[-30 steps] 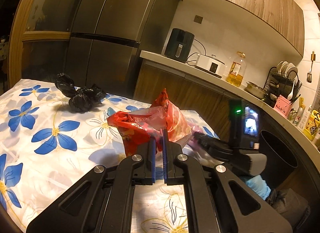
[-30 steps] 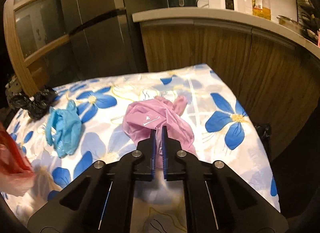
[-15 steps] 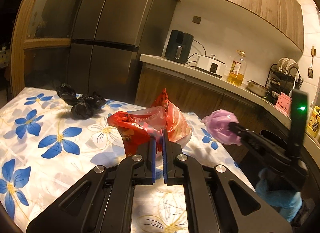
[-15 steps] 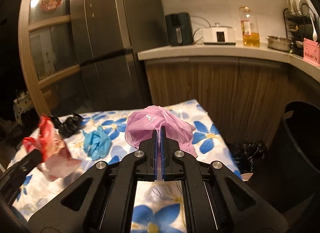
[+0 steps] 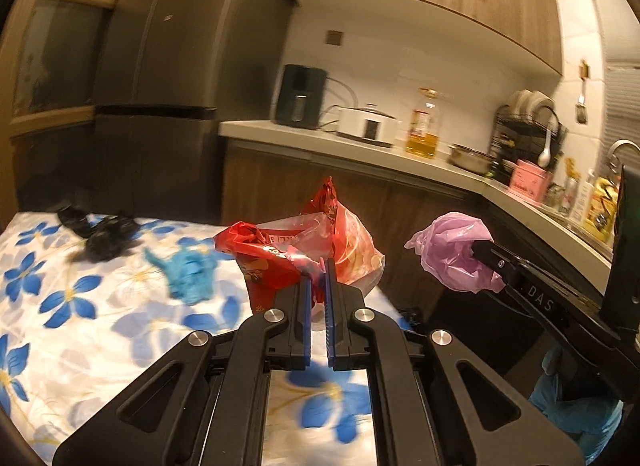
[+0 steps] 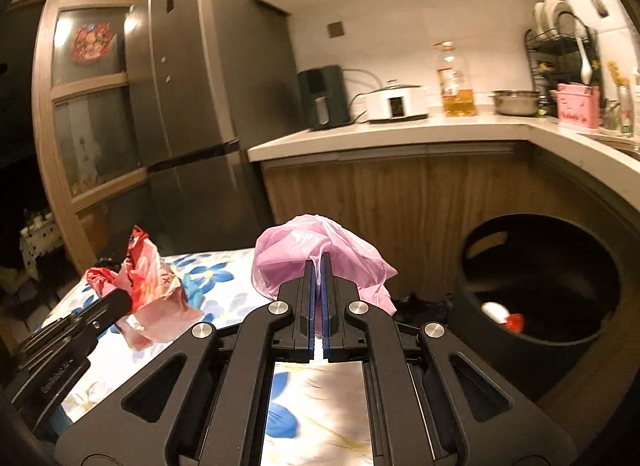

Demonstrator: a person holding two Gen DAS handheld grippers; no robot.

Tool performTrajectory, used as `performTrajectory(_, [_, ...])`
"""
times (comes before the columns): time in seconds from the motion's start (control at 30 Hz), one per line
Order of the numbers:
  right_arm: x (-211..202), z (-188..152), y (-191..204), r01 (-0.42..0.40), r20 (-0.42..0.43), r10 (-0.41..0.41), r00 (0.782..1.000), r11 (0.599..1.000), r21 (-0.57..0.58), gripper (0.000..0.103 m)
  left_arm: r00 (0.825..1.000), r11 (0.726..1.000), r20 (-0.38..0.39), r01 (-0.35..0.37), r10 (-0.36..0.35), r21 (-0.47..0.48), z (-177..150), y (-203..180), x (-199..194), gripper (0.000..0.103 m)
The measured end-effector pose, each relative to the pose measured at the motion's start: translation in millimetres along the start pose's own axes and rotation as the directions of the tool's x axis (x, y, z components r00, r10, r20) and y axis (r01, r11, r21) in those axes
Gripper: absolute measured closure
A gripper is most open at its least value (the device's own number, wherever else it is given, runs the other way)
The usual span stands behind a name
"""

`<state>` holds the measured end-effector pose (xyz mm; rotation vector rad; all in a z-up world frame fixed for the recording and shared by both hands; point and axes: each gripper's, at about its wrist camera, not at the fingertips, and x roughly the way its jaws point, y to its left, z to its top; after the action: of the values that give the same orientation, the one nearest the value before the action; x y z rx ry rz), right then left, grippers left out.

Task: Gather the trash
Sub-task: 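Grasp the pink plastic bag with the right gripper while the left gripper holds the snack bag, then carry the held snack bag and pink bag over the black bin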

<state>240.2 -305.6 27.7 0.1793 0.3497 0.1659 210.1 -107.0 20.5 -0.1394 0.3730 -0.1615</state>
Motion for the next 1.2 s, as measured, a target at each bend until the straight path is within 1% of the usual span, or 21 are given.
performTrajectory(0.13, [-18.7,4.7,-27.6,0.050,0.026,-0.051,0.998,0.999,0.019,0.101,0.999,0.998,0.004,0.053,-0.053,0.040,4.5,-37.0,8.8,0.098])
performTrajectory(0.3, [-35.9,11.3,-63.3,0.115,0.055,-0.118,0.991,0.992,0.050,0.101,0.994,0.991,0.011,0.109,-0.111,0.075,13.1,-72.7,21.1,0.098])
performTrajectory(0.47, [-48.5,19.7,-96.2,0.180,0.080,-0.186,0.979,0.981,0.076,0.101,0.982,0.977,0.008,0.184,-0.187,0.111,20.8,-114.4,37.6,0.098])
performTrajectory(0.63, [-56.5,26.3,-125.9,0.234,0.098,-0.244,0.965,0.966,0.106,0.101,0.964,0.952,0.008,0.260,-0.265,0.161,25.6,-157.4,53.5,0.098])
performTrajectory(0.77, [-59.0,32.7,-148.8,0.263,0.105,-0.277,0.955,0.956,0.131,0.101,0.954,0.937,0.000,0.296,-0.301,0.188,24.8,-178.3,65.8,0.098])
performTrajectory(0.9, [-56.4,35.2,-160.2,0.275,0.108,-0.290,0.951,0.951,0.139,0.101,0.946,0.925,-0.025,0.321,-0.323,0.203,20.2,-193.1,81.9,0.098])
performTrajectory(1.2, [-42.6,35.9,-176.4,0.276,0.096,-0.291,0.952,0.950,0.149,0.101,0.934,0.910,-0.076,0.356,-0.348,0.213,10.0,-213.3,112.0,0.097])
